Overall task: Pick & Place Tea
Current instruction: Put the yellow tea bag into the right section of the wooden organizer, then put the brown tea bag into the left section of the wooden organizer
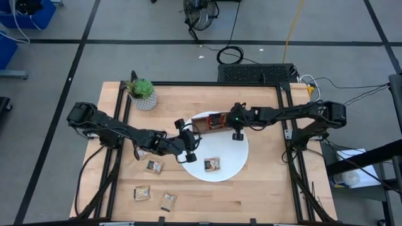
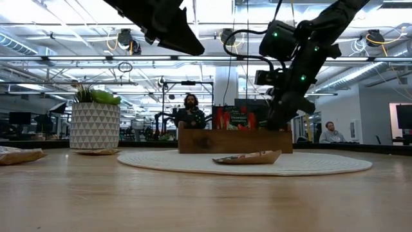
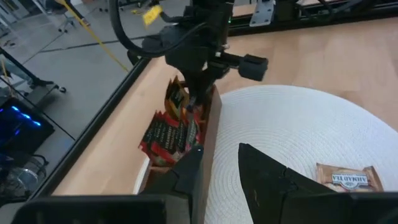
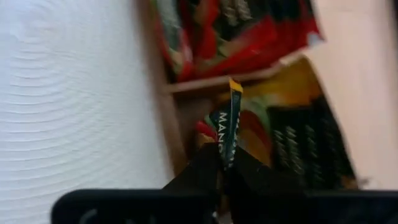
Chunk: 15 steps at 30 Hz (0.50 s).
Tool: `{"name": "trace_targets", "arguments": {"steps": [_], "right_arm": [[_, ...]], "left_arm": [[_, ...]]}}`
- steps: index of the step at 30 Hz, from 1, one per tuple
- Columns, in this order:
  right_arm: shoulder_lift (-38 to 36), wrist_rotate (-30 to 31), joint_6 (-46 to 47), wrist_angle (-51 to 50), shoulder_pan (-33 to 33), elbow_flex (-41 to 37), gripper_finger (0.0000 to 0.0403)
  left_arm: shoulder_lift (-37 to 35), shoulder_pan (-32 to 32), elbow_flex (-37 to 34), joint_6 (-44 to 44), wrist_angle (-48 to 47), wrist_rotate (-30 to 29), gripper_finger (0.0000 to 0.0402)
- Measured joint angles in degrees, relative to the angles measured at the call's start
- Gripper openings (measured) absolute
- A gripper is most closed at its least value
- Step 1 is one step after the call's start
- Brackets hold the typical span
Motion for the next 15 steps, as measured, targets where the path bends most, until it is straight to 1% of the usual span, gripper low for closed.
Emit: {"name": "trace_targets", "arguments": {"steps": [4, 7, 11, 13, 15], "right_arm": [[-2.06, 7.19, -0.11, -0.21, 1.47, -0.16, 0.0049], [-4.22, 9.42, 0.02, 0.27, 2.95, -0.08, 0.0076], [-6.26, 9.76, 0.04, 2.22, 4.56, -0.09, 0.0102], [-6.54, 9.77, 0.06, 3.29, 5.07, -0.04, 0.0111], [-6.76, 9.29, 0.46, 2.2, 5.42, -0.12, 0.0116]], "left_arm": [[0.0, 0.0, 0.0, 0.0, -0.45, 0.02, 0.0104], [0.0, 0.0, 0.0, -0.17, -1.24, 0.02, 0.0104], [0.0, 0.1, 0.0, -0.4, -1.49, 0.04, 0.0104], [0.0, 0.11, 0.0, -0.46, -1.53, 0.02, 0.0104], [0.0, 0.11, 0.0, -0.54, -1.55, 0.04, 0.0104]]}}
